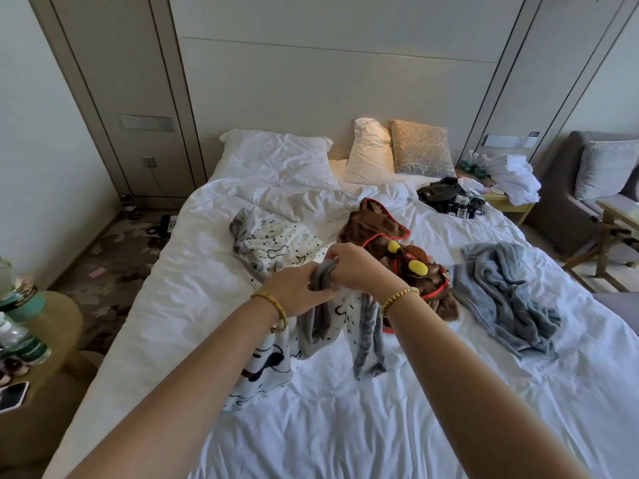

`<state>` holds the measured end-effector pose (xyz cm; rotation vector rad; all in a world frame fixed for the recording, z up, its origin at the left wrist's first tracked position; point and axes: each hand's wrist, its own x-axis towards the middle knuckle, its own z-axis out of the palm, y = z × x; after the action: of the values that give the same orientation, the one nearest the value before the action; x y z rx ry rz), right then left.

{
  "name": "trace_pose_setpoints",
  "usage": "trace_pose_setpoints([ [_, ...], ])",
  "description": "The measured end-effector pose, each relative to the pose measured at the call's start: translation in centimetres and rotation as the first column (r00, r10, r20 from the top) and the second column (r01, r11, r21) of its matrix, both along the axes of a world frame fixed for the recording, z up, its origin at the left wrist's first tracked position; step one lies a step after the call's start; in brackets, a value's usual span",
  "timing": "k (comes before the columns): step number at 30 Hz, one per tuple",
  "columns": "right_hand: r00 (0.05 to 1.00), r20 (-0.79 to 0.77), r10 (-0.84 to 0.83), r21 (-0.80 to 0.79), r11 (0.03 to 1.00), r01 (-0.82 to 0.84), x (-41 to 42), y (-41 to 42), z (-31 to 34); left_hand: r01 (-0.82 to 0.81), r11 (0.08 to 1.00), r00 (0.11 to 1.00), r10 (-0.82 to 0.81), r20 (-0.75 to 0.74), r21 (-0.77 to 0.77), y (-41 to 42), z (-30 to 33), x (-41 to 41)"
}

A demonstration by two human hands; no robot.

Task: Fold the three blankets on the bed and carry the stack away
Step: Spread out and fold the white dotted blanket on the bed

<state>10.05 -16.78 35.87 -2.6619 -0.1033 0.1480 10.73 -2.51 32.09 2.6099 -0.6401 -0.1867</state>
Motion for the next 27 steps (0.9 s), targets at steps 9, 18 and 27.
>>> trace_pose_setpoints([
  [9, 0.991, -0.101, -0.083, 0.07, 0.993, 0.09, -0.3, -2.1, -2.5, -0.295, 0.912, 0.938, 0.334, 0.097, -0.286, 1.2, 0.5, 1.3],
  [18, 0.938, 0.006, -0.346, 0.019, 0.938, 0.346, -1.3, -5.0, -8.0, -0.477, 0.751, 0.824, 0.563, 0.066, -0.457, 3.8, 0.4, 2.8],
  [27, 0.944, -0.196, -0.266, 0.242, 0.919, 0.31, -2.9, -7.2, -11.0, -0.545, 0.683, 0.795, 0.605, -0.042, -0.486, 6.2, 0.5, 4.1],
])
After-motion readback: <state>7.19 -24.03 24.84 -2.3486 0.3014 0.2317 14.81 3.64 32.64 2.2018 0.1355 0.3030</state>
